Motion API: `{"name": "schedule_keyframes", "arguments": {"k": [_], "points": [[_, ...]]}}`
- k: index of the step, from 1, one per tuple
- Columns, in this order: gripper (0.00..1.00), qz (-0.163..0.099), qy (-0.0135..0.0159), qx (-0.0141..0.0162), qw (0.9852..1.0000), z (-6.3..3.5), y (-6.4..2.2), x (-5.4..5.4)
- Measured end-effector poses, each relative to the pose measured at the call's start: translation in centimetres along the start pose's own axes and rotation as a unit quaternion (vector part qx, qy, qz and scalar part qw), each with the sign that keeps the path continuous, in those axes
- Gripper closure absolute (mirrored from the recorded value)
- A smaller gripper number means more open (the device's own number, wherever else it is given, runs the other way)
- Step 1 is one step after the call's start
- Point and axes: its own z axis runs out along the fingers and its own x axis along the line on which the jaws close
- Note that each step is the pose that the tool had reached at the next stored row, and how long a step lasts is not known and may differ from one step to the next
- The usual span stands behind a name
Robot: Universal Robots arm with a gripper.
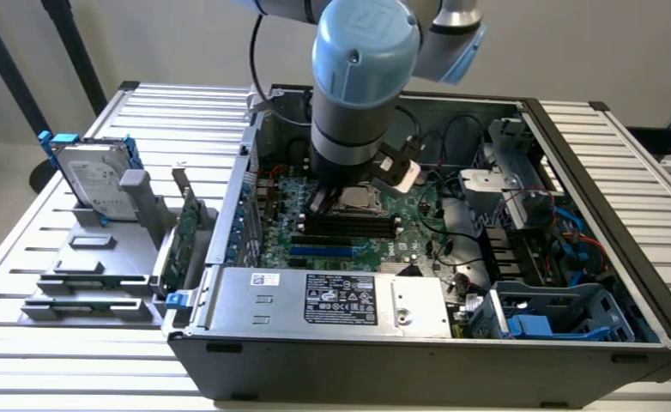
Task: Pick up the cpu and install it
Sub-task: 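Install the second cpu locking lever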
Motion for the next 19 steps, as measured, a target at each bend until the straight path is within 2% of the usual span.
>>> {"name": "schedule_keyframes", "arguments": {"k": [8, 19], "points": [[0.89, 0.002, 0.0011, -0.0021, 1.0, 1.1, -0.57, -0.5], [0.89, 0.002, 0.0023, -0.0039, 1.0, 2.56, -0.69, -0.6]]}}
